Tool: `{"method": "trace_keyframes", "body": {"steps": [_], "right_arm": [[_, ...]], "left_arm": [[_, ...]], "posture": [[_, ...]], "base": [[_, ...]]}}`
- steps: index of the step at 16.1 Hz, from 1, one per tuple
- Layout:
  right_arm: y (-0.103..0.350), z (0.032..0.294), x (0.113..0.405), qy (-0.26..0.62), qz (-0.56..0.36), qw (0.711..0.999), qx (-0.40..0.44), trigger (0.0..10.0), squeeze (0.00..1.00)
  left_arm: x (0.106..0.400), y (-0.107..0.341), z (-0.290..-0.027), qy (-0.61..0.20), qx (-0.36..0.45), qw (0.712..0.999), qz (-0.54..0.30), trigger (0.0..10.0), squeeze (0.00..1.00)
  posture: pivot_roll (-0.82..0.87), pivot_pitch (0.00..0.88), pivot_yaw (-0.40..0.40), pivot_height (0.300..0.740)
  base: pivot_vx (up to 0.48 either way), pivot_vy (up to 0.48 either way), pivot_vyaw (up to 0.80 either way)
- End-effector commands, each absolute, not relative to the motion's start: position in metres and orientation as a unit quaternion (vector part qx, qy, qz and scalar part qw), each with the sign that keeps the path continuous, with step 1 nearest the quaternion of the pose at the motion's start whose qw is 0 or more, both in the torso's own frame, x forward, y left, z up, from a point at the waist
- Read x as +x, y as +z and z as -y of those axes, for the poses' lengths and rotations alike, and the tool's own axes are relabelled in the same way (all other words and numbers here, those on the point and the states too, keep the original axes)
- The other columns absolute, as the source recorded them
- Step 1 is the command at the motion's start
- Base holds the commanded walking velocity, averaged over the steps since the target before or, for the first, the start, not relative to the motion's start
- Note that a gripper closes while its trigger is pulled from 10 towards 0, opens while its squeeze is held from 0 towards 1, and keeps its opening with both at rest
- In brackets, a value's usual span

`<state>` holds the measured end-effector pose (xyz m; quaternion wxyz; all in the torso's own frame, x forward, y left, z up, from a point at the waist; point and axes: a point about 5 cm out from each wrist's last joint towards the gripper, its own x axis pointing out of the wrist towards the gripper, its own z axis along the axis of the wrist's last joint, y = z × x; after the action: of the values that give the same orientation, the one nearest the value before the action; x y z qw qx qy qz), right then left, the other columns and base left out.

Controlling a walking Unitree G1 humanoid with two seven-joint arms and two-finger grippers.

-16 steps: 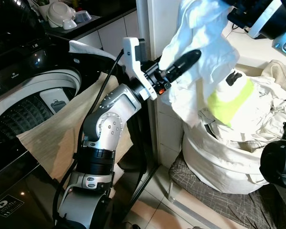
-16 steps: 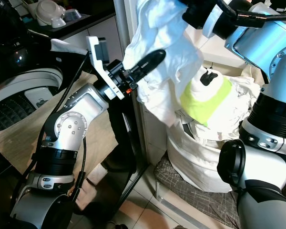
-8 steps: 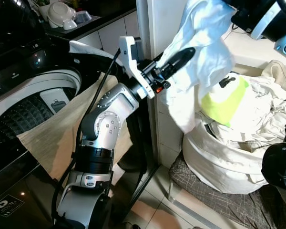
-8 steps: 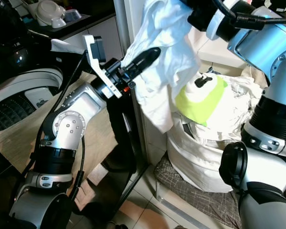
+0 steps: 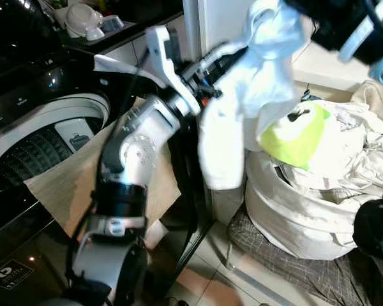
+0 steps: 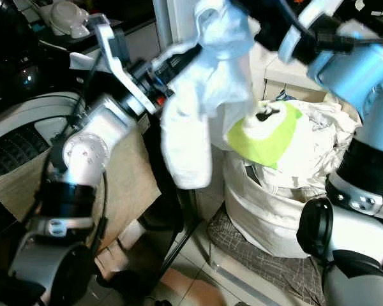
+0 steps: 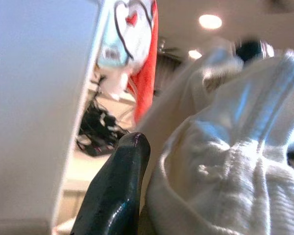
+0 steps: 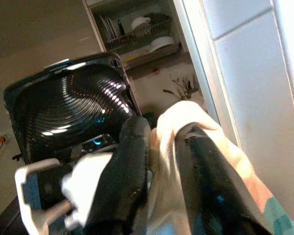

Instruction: Clothes washing

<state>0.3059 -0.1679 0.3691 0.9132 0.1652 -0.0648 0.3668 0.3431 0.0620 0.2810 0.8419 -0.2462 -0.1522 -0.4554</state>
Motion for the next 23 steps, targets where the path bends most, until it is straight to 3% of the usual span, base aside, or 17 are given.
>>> {"method": "trace_keyframes", "body": {"steps": [1,2,5,7,9,10,12,13,14,15,17,20,22,23], "right_arm": [[0.37,0.166,0.297,0.379,0.074,0.911,0.143,10.0,1.0],[0.366,0.168,0.294,0.376,0.071,0.915,0.126,10.0,0.0],[0.358,0.174,0.274,0.399,0.079,0.911,0.073,10.0,0.0],[0.359,0.184,0.261,0.404,0.093,0.909,0.046,10.0,0.0],[0.357,0.19,0.257,0.399,0.094,0.911,0.039,10.0,0.0],[0.354,0.192,0.258,0.393,0.09,0.914,0.038,10.0,0.0],[0.349,0.195,0.264,0.377,0.09,0.921,0.038,10.0,0.0],[0.347,0.196,0.268,0.369,0.091,0.924,0.038,10.0,0.0],[0.346,0.194,0.271,0.357,0.1,0.928,0.039,10.0,0.0],[0.344,0.192,0.271,0.356,0.102,0.928,0.04,10.0,0.0],[0.337,0.184,0.271,0.361,0.101,0.926,0.042,10.0,0.0],[0.325,0.169,0.271,0.363,0.088,0.926,0.045,10.0,0.0],[0.315,0.159,0.269,0.364,0.075,0.927,0.056,10.0,0.0],[0.312,0.156,0.268,0.365,0.071,0.927,0.057,10.0,0.0]], "left_arm": [[0.349,0.291,-0.073,-0.433,-0.239,0.852,0.17,0.0,0.0],[0.352,0.295,-0.078,-0.425,-0.235,0.856,0.176,0.0,0.0],[0.364,0.314,-0.101,-0.38,-0.205,0.879,0.2,0.0,0.0],[0.378,0.335,-0.128,-0.314,-0.144,0.912,0.22,0.0,0.0],[0.396,0.369,-0.163,-0.177,-0.029,0.956,0.233,0.0,0.0],[0.399,0.398,-0.184,-0.078,0.053,0.964,0.248,0.0,0.0],[0.386,0.454,-0.211,0.054,0.15,0.939,0.304,0.0,0.0],[0.37,0.49,-0.215,0.115,0.197,0.906,0.356,0.0,0.0],[0.341,0.536,-0.213,0.172,0.249,0.85,0.431,0.0,0.0],[0.341,0.538,-0.212,0.18,0.27,0.842,0.43,0.0,0.0],[0.365,0.501,-0.216,0.193,0.327,0.85,0.365,0.0,0.0],[0.407,0.39,-0.24,0.195,0.408,0.876,0.168,0.0,0.0],[0.411,0.311,-0.266,0.191,0.359,0.913,0.013,0.0,0.0],[0.41,0.29,-0.27,0.187,0.328,0.926,-0.027,0.0,0.0]], "posture": [[-0.16,0.0,0.152,0.74],[-0.16,0.0,0.153,0.74],[-0.16,0.0,0.154,0.74],[-0.15,0.0,0.154,0.74],[-0.13,0.0,0.138,0.74],[-0.13,0.0,0.133,0.74],[-0.12,0.0,0.135,0.74],[-0.12,0.0,0.15,0.74],[-0.13,0.0,0.173,0.74],[-0.13,0.0,0.177,0.74],[-0.14,0.0,0.181,0.74],[-0.15,0.0,0.184,0.74],[-0.18,0.0,0.186,0.74],[-0.18,0.0,0.187,0.74]], "base": [[0.0,0.0,0.0],[0.0,0.0,0.0],[0.0,0.0,0.0],[0.0,0.0,0.0],[0.0,0.0,0.0],[0.0,0.0,0.0],[0.0,0.0,0.0],[0.0,0.0,0.0],[0.0,0.0,0.0],[0.0,0.0,0.0],[0.0,0.0,0.0],[0.0,0.0,0.0],[0.0,0.0,0.0],[0.0,0.0,0.0]]}}
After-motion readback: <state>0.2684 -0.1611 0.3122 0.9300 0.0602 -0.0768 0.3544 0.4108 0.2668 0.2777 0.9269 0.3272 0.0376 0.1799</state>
